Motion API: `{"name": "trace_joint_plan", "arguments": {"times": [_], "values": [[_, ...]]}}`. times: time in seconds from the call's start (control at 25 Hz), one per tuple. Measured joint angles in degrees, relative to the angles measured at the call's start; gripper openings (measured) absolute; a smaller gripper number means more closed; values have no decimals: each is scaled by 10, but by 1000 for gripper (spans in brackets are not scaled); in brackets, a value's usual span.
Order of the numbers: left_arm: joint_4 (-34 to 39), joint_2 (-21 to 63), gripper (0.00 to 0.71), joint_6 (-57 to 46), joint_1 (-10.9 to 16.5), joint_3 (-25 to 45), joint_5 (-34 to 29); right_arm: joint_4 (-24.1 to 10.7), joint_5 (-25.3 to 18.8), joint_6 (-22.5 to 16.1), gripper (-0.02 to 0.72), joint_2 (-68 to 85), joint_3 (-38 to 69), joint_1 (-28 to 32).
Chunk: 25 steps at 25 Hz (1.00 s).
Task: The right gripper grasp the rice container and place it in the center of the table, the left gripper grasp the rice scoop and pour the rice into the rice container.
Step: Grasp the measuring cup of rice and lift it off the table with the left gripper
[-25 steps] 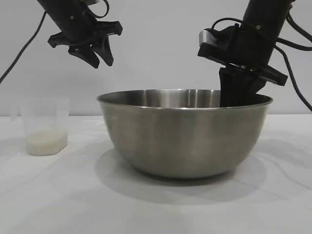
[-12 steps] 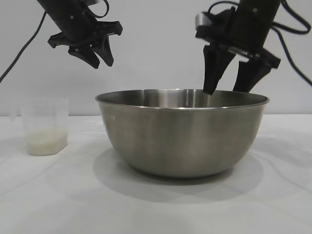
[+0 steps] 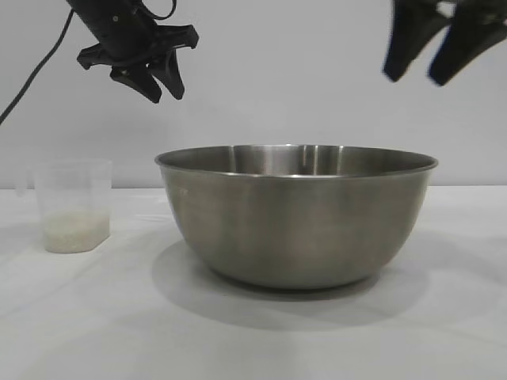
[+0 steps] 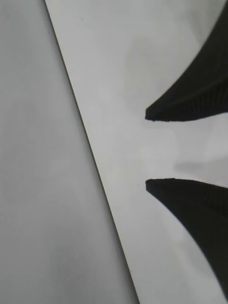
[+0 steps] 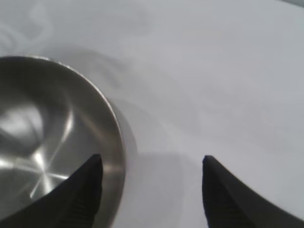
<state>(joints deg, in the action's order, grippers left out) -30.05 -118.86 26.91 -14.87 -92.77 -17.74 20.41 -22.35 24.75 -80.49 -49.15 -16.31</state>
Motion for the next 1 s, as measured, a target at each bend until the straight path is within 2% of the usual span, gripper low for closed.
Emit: {"name": "trace_joint_plan", "arguments": {"times": [0.04,0.12,0.2,0.32,0.4,0.48,0.56,0.76,1.0], "values": [[0,0,237,0,0,0,-1,0,10,0,382,40,31,0],[1,0,237,0,0,0,-1,0,9,1,377,113,77,0],[3,0,237,0,0,0,-2,0,-10,1,319,195,115,0],[7,0,237,0,0,0,-3,0,-49,1,322,309,148,0],[8,0,237,0,0,0,-6,0,-79,0,322,375,156,0],[10,0,237,0,0,0,-13,-14,-112,-37,322,432,156,5],[11,0,237,0,0,0,-15,-35,-161,-59,322,466,156,22],[11,0,237,0,0,0,-16,-64,-276,-68,322,512,156,92],[12,0,237,0,0,0,-19,-66,-337,-71,322,572,178,133]]}}
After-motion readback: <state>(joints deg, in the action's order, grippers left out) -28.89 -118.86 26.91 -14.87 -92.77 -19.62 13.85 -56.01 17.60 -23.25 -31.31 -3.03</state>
